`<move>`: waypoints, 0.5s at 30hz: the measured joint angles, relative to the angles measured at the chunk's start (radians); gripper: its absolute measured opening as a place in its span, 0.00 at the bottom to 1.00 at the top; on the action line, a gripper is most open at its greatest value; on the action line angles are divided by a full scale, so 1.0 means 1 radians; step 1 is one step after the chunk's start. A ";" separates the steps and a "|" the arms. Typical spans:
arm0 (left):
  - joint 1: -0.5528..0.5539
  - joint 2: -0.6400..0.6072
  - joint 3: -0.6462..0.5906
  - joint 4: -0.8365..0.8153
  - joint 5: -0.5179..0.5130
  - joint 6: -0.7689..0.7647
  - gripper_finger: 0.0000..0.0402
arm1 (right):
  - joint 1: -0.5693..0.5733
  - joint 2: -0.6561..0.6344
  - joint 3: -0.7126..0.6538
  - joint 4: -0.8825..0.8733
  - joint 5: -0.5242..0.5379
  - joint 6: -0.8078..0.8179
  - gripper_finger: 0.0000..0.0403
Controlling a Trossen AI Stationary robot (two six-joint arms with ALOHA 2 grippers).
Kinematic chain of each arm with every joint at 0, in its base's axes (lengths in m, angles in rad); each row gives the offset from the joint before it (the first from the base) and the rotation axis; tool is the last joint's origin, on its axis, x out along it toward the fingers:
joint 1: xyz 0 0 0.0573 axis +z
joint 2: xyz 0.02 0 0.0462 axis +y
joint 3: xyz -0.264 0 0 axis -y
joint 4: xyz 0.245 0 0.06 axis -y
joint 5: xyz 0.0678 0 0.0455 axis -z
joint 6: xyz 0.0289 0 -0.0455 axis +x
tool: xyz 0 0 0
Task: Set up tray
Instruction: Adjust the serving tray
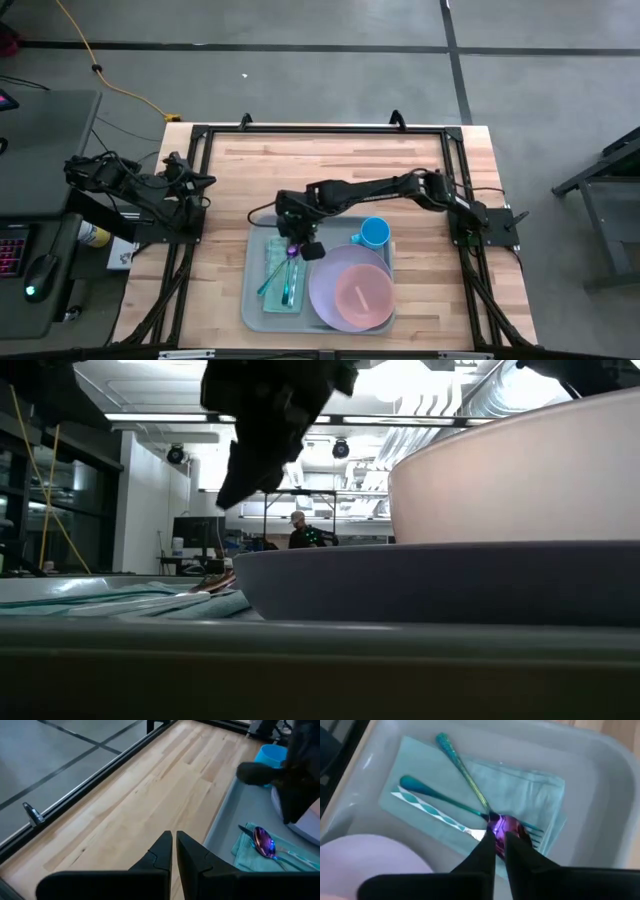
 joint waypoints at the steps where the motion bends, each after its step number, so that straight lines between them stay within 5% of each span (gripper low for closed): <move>1: 0.000 0.000 0.000 -0.001 0.000 0.000 0.14 | -0.006 0.000 -0.022 0.026 -0.013 0.003 0.05; 11: 0.000 0.000 0.000 -0.007 0.000 0.000 0.14 | -0.004 0.000 -0.082 0.209 -0.088 -0.032 0.36; 15: 0.000 0.000 0.000 0.001 0.001 -0.004 0.14 | 0.008 0.000 -0.083 0.204 0.023 -0.075 0.44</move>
